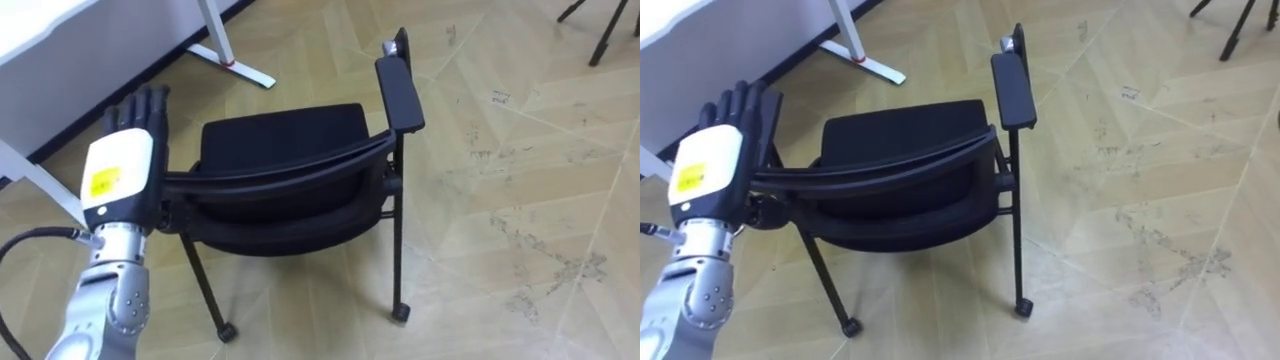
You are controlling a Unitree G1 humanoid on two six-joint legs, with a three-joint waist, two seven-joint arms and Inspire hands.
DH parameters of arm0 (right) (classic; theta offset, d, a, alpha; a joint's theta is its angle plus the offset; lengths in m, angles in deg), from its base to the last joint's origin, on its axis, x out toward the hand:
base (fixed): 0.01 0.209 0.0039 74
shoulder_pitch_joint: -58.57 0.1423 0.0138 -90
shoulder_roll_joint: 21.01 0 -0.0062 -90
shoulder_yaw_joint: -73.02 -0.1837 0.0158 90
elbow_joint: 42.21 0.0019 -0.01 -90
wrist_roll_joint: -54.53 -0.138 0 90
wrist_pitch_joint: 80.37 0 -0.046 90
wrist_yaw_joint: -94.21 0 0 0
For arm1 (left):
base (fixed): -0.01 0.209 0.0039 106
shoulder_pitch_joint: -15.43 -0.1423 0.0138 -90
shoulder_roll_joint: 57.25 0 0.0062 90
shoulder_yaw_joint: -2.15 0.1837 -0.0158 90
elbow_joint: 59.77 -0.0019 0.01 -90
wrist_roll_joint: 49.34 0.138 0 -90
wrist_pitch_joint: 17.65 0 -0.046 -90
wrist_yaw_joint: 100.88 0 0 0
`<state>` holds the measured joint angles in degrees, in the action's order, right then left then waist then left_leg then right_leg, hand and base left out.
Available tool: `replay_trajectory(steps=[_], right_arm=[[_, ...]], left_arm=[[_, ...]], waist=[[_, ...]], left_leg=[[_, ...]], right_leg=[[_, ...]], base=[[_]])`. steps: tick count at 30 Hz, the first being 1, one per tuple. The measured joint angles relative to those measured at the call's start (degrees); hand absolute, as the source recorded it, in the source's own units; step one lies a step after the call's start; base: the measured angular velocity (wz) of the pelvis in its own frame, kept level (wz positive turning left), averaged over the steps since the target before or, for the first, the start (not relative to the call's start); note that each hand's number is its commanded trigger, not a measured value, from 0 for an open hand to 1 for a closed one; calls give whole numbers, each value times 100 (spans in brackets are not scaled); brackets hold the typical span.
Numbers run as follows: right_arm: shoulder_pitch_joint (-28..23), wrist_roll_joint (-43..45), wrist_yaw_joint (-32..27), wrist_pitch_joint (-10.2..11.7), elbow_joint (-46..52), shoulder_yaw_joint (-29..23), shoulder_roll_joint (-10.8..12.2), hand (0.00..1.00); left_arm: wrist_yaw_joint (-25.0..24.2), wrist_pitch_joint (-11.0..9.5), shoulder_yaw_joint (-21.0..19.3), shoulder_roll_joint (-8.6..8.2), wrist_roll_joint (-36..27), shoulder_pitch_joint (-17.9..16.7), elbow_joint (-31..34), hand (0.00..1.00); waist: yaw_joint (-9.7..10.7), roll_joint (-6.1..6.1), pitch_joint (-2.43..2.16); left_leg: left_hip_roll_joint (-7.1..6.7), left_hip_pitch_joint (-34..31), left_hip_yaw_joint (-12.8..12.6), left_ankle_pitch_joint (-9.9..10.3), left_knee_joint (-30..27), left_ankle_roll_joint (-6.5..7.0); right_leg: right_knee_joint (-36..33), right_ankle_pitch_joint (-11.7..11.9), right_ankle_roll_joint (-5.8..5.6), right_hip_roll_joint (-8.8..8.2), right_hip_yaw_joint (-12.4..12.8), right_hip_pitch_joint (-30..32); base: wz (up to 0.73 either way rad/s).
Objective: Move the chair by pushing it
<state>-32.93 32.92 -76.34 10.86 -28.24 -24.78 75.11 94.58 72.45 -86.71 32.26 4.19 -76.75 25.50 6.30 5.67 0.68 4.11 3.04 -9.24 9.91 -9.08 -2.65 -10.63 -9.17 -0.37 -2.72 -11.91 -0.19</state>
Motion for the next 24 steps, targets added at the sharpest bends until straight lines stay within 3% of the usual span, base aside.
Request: replay_trajectory(steps=[5,10,18,24], right_arm=[[1,-9,11,-3,-1,-13,-98,0],[4,8,-24,-2,-4,-8,-126,0],[14,35,-81,-3,7,-4,-126,0],[4,202,-114,15,73,-11,-127,0]], left_arm=[[-103,18,60,190,-1,0,-1,0],[-172,32,158,375,-104,1,-16,0],[-423,34,191,410,-224,12,-149,0],[-732,16,186,524,-293,123,-277,0]], waist=[[86,107,12],[174,107,14],[180,61,43],[190,44,26]], left_leg=[[-3,67,-7,0,62,0],[-1,89,-18,0,79,0],[6,115,-158,0,83,0],[15,71,-176,0,81,0]], right_leg=[[-6,0,0,12,72,-6],[-12,0,-1,24,98,-12],[-9,1,-1,37,219,19],[-34,4,1,56,295,98]], base=[[-7],[-1],[-7],[-6]])
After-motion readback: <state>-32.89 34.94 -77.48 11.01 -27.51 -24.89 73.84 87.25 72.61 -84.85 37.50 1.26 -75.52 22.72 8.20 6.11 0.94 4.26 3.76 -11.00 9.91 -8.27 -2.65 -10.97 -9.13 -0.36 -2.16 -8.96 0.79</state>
